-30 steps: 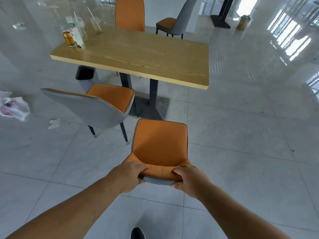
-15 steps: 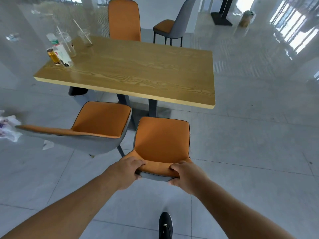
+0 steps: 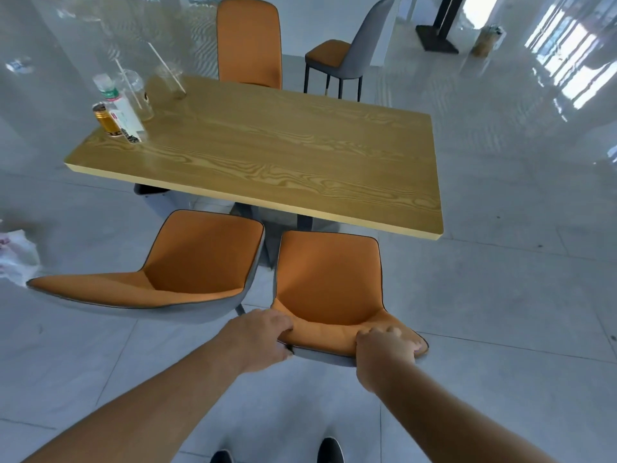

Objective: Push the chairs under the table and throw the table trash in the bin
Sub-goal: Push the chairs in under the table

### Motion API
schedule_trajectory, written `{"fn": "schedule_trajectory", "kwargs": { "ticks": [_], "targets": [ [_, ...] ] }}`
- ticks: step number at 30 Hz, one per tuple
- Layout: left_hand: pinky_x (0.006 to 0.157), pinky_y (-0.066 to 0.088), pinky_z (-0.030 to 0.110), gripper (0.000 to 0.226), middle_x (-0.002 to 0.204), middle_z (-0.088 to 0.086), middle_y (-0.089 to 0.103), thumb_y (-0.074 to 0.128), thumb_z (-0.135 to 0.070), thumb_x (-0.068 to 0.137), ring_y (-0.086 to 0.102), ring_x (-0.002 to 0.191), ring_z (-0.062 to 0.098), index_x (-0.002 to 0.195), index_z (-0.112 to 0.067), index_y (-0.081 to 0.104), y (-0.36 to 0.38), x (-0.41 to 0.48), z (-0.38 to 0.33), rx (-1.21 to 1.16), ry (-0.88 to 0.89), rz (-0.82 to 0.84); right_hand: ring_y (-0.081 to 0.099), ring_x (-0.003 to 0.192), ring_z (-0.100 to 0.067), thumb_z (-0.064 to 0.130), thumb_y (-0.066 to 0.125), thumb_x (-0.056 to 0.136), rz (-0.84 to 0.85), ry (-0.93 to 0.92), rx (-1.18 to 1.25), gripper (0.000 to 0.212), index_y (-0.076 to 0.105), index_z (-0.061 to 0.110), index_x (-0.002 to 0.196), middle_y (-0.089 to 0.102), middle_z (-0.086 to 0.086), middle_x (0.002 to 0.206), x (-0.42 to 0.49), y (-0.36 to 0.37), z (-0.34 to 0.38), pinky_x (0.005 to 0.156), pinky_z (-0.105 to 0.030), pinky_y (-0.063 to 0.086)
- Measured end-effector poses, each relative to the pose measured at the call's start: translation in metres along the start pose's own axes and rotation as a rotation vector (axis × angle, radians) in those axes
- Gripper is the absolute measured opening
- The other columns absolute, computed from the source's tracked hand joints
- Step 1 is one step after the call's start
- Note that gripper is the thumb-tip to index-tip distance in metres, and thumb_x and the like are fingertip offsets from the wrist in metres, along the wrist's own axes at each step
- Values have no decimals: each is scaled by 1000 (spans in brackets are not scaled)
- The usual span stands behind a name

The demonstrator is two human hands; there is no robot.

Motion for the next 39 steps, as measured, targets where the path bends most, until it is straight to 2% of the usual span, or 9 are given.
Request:
{"fn": "schedule_trajectory", "kwargs": {
  "ticks": [2, 5, 10, 15, 19, 27, 34, 36, 39],
  "targets": [
    [87, 49, 33, 50, 132, -12, 56, 62, -57, 91, 52, 116, 13, 136, -40, 50, -15, -9, 36, 66, -47, -28, 47, 131, -38, 26, 66, 91, -86, -52, -11, 57, 47, 22, 145, 57, -8, 139, -2, -3, 29, 107, -67, 34],
    [90, 51, 33, 53, 133, -8, 57, 62, -51, 93, 54, 116, 16, 142, -37, 47, -36, -26, 102, 180, -144, -80, 58, 113, -31, 24, 64, 93, -222, -133, 94, 43, 53, 23, 134, 63, -4, 122, -6, -7, 71, 94, -48, 48],
    [80, 54, 34, 39, 113, -9, 58, 58, -49, 92, 57, 99, 15, 127, -34, 52, -55, -58, 204, 349, -227, -113, 61, 104, -28, 17, 59, 94, -358, -162, 158, 29, 58, 23, 122, 65, -1, 115, -2, -15, 127, 83, -41, 45],
    [75, 54, 32, 34, 111, -10, 67, 60, -42, 92, 63, 93, 15, 124, -31, 61, -51, -62, 239, 337, -65, -183, 64, 93, -23, 22, 55, 98, -426, -95, 123, 20, 63, 26, 116, 70, 3, 105, 6, -14, 146, 71, -36, 44],
    [55, 56, 30, 23, 83, -8, 70, 80, -22, 80, 65, 66, 14, 101, -24, 73, -50, -65, 245, 308, 65, -243, 64, 87, -19, 18, 56, 98, -423, -166, 137, 20, 68, 27, 111, 69, 8, 97, 6, -18, 147, 76, -33, 50],
    [40, 43, 20, 32, 61, -11, 60, 91, -11, 59, 56, 47, 9, 78, -25, 69, -50, -67, 246, 297, 228, -279, 65, 91, -23, 15, 56, 98, -364, -282, 175, 20, 67, 22, 113, 68, 2, 102, 4, -29, 183, 70, -33, 48],
    [47, 49, 22, 24, 73, -10, 63, 84, -16, 73, 61, 58, 11, 86, -26, 66, -47, -67, 237, 298, 196, -193, 64, 92, -24, 15, 57, 101, -333, -320, 151, 18, 65, 18, 117, 68, -2, 105, 4, -34, 205, 74, -36, 53],
    [60, 49, 23, 20, 94, -11, 63, 71, -32, 89, 62, 79, 11, 106, -29, 62, -50, -64, 234, 330, 110, -105, 63, 96, -24, 24, 58, 103, -318, -334, 137, 20, 63, 19, 122, 68, -2, 111, 5, -36, 205, 80, -38, 55],
    [86, 50, 29, 52, 124, -14, 59, 56, -65, 89, 57, 108, 11, 131, -36, 50, -73, -59, 221, 295, 38, 21, 58, 111, -26, 57, 53, 101, -235, -311, 219, 46, 53, 26, 136, 62, -1, 125, -2, -52, 193, 86, -41, 51]
  ]
}}
Point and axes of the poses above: each hand's wrist, its own x-axis towards the middle knuckle, its own y-axis out of the palm, z = x × y, the point moved 1 cm from there along x, towards the middle knuckle
